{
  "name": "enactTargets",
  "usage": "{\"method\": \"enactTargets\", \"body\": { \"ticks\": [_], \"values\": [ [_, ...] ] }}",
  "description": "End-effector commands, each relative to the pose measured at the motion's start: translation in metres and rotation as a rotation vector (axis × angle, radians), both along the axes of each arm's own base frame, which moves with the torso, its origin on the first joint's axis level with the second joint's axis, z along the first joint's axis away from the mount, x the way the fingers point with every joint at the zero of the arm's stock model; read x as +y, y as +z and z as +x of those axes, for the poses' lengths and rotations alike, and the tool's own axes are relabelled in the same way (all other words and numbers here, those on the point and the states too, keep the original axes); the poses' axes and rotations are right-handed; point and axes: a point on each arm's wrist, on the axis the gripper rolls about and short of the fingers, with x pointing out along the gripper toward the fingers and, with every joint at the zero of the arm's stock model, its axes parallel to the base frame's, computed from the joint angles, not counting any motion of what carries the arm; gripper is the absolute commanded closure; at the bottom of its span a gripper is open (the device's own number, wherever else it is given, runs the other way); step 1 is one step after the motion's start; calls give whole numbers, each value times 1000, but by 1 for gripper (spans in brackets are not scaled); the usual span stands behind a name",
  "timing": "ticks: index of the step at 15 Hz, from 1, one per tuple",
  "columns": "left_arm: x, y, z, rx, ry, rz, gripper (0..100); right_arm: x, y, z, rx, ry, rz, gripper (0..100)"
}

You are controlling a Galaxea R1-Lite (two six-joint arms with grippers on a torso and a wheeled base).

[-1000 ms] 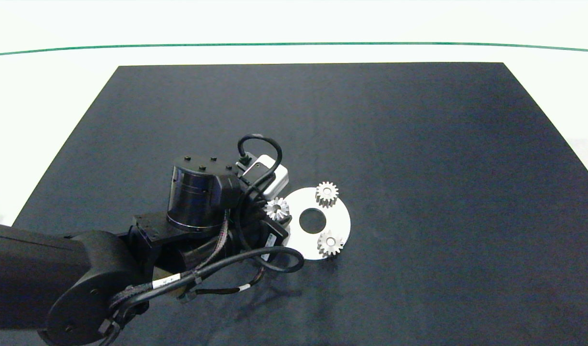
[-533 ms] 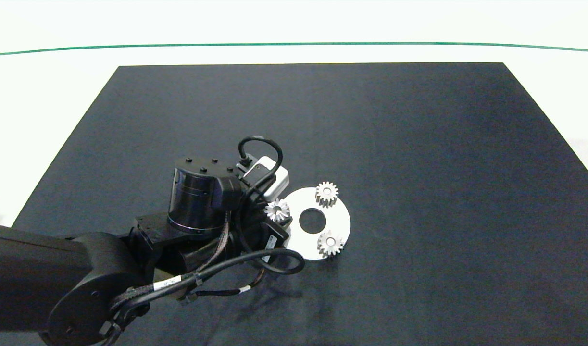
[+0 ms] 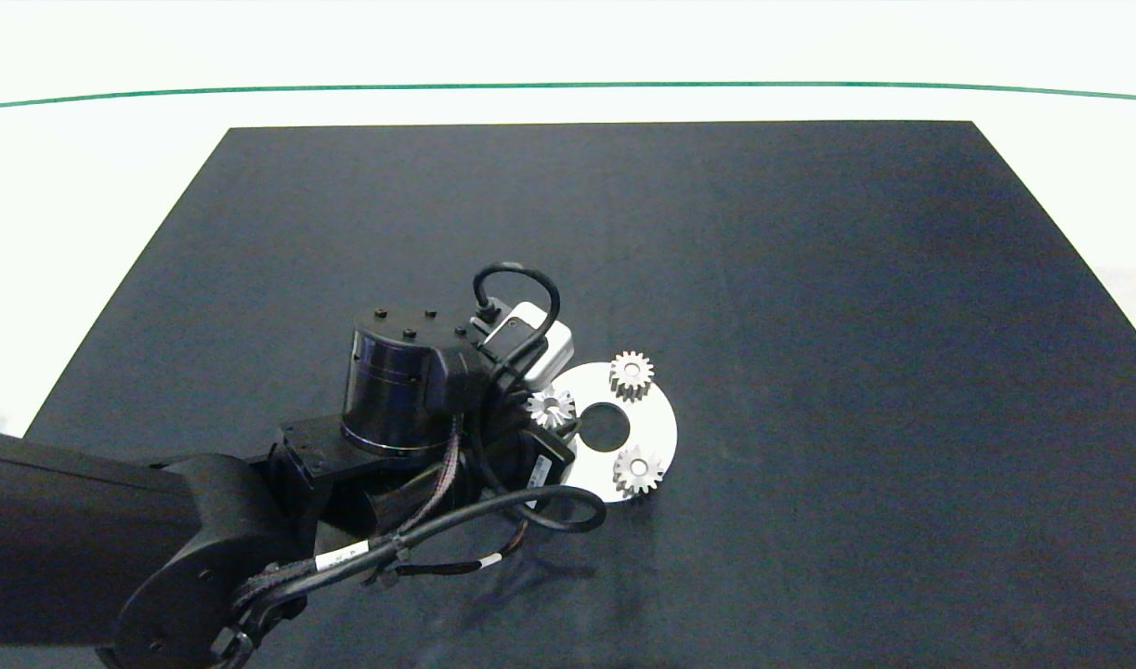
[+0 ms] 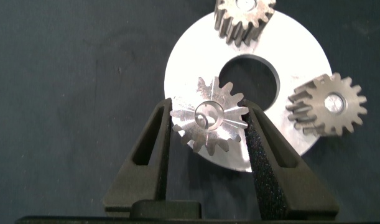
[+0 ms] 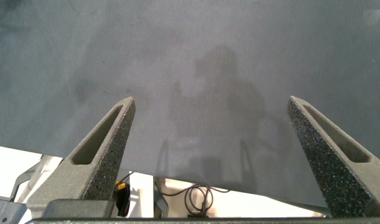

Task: Install three planetary gears onto the carrier pins

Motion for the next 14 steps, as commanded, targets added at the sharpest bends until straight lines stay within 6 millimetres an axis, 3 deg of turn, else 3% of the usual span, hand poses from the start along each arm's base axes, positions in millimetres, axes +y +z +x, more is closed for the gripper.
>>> {"method": "enactTargets", "body": {
  "ticks": [1,14],
  "values": [
    [-2,-2,2,-4,0,5,84,0,0,0,2,-1,-2,0],
    [3,-1,2,-7,10,9,84,0,0,0,2,8,-1,0]
  ]
}}
